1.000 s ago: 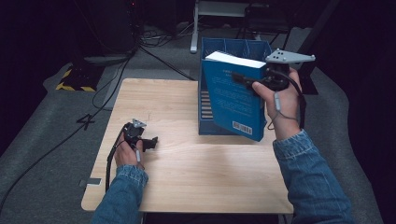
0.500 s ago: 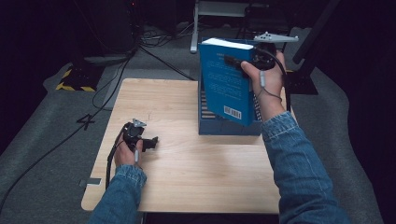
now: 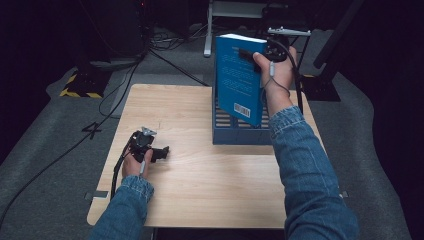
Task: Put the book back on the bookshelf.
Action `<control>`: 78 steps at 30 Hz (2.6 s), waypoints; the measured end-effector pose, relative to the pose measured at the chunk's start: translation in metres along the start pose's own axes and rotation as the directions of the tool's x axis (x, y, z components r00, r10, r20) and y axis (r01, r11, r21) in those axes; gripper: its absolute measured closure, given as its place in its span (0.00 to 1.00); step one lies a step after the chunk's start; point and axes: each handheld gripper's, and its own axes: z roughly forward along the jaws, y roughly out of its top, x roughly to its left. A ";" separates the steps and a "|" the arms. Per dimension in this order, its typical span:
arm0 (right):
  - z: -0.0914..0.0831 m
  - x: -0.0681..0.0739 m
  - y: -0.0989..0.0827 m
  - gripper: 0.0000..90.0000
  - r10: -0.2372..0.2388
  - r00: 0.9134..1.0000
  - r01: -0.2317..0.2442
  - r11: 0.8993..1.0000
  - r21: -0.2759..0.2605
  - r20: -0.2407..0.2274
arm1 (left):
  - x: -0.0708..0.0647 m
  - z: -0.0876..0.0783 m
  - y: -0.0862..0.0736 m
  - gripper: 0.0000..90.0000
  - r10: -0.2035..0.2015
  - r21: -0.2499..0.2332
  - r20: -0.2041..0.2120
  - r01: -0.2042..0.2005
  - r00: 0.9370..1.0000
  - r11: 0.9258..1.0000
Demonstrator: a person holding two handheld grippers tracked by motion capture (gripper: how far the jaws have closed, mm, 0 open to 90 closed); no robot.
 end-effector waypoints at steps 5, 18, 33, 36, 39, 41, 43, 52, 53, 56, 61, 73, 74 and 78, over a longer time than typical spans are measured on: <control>0.013 -0.008 0.000 0.68 0.054 0.998 -0.054 0.998 -0.018 0.035 | 0.000 0.000 0.000 0.03 -0.001 0.001 0.000 0.001 1.000 1.000; 0.048 -0.005 -0.003 0.68 0.056 0.987 -0.056 0.998 -0.004 0.151 | 0.000 0.000 0.000 0.03 0.006 0.000 -0.002 -0.006 1.000 1.000; 0.083 0.004 -0.019 0.68 0.022 0.978 -0.023 1.000 0.001 0.209 | -0.003 -0.002 -0.002 0.03 0.080 0.001 0.069 -0.080 0.994 0.997; 0.085 0.007 -0.024 0.67 0.014 0.976 -0.013 1.000 -0.006 0.217 | -0.004 -0.002 -0.002 0.03 0.078 0.001 0.067 -0.078 0.995 0.997; 0.087 0.008 -0.028 0.67 0.012 0.975 -0.011 1.000 -0.007 0.223 | -0.004 -0.001 -0.002 0.03 0.071 0.001 0.064 -0.071 0.995 0.997; 0.090 0.010 -0.034 0.67 0.006 0.973 -0.004 1.000 -0.006 0.230 | -0.004 -0.002 -0.002 0.03 0.072 0.002 0.065 -0.072 0.995 0.997; 0.093 0.012 -0.038 0.67 -0.004 0.970 0.007 1.000 -0.010 0.243 | -0.004 -0.002 -0.002 0.03 0.072 0.003 0.065 -0.072 0.995 0.997; 0.101 0.019 -0.056 0.67 -0.029 0.967 0.040 0.999 -0.037 0.253 | -0.004 -0.002 -0.002 0.03 0.070 0.001 0.065 -0.070 0.995 0.998; 0.102 0.019 -0.058 0.67 -0.024 0.968 0.034 0.999 -0.034 0.251 | -0.004 -0.002 -0.002 0.03 0.070 0.001 0.065 -0.070 0.995 0.998; 0.103 0.019 -0.064 0.67 -0.029 0.967 0.039 0.999 -0.032 0.253 | -0.004 -0.002 -0.002 0.03 0.070 0.001 0.065 -0.070 0.995 0.998; 0.110 0.011 -0.087 0.67 0.006 0.972 0.003 0.999 -0.037 0.236 | -0.004 -0.002 -0.002 0.03 0.069 0.000 0.065 -0.069 0.996 0.998; 0.102 0.024 -0.110 0.66 -0.051 0.967 0.070 0.995 -0.068 0.250 | -0.004 -0.002 -0.002 0.03 0.069 0.000 0.063 -0.069 0.996 0.998; 0.102 0.024 -0.110 0.66 -0.051 0.967 0.070 0.995 -0.068 0.250 | -0.004 -0.002 -0.002 0.03 0.069 0.000 0.063 -0.069 0.996 0.998; 0.107 0.029 -0.113 0.65 -0.080 0.959 0.103 0.992 -0.073 0.272 | -0.004 -0.002 -0.001 0.03 0.069 0.005 0.061 -0.069 0.996 0.998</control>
